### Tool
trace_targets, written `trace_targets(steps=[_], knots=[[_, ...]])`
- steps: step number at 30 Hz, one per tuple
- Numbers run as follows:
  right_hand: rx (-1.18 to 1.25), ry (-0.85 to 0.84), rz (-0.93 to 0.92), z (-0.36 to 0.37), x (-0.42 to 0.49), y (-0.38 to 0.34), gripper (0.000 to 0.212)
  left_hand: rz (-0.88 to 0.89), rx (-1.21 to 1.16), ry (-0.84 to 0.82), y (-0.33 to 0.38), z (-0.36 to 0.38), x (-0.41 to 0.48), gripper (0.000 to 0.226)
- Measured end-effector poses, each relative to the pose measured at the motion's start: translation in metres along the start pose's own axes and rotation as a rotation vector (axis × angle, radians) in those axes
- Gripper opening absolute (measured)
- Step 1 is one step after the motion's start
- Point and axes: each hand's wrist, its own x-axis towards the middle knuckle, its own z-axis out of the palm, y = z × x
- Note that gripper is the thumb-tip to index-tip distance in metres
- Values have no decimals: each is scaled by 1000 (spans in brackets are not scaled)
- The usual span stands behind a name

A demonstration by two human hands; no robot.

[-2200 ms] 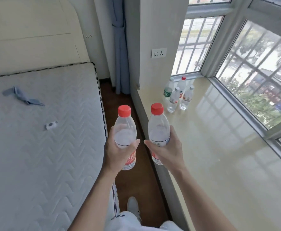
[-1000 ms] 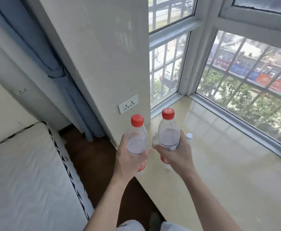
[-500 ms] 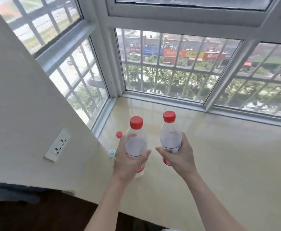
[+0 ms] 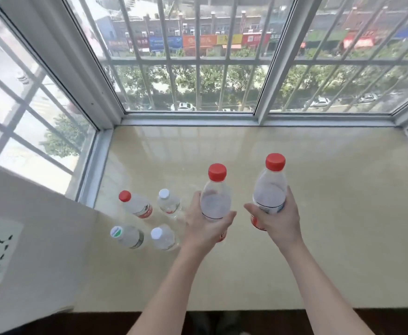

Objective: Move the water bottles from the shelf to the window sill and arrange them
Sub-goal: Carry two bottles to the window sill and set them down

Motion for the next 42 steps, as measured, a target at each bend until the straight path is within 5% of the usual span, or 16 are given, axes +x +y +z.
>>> trace_targets(steps=[15,31,42], knots=[[-36,-156,76,24,104,186,67,-136,73,161,-156,34,102,51],[-168,-116,62,13,127,262,66,-15,133,130,-215,55,134,67],[-211,-94,160,9,118,284,53,-64,237,80,-243,56,140,51]])
